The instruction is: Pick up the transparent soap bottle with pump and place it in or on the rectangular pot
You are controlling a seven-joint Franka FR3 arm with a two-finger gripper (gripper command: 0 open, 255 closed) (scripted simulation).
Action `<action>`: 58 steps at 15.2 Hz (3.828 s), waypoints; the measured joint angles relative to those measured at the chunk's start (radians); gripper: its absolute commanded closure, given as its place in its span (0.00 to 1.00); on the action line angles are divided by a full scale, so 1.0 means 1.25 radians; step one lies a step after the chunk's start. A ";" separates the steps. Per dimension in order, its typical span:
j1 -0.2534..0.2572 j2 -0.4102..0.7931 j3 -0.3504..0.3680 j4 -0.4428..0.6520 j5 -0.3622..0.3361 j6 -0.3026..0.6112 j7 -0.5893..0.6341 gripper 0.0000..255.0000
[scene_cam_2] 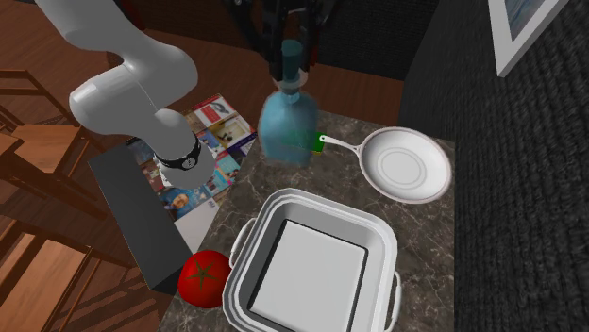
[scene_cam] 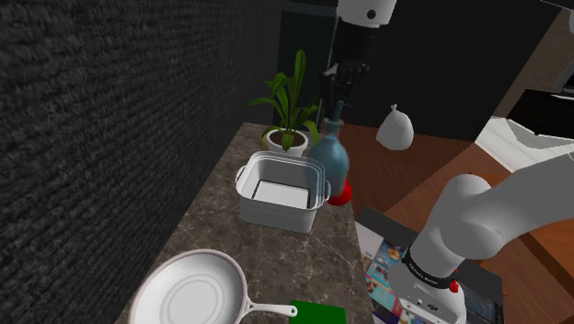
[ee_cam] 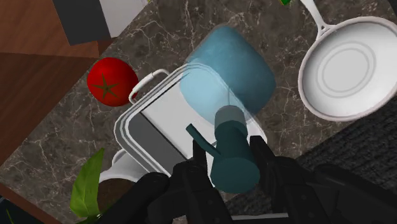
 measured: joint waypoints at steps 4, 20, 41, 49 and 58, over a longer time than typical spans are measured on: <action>-0.025 0.096 -0.023 0.098 -0.032 -0.003 -0.037 1.00; -0.076 0.350 -0.071 0.353 -0.094 -0.004 -0.124 1.00; -0.073 0.284 -0.075 0.053 -0.083 0.230 -0.116 1.00; -0.072 0.279 -0.075 -0.004 -0.083 0.282 -0.114 1.00; -0.072 0.279 -0.075 -0.005 -0.083 0.283 -0.113 0.00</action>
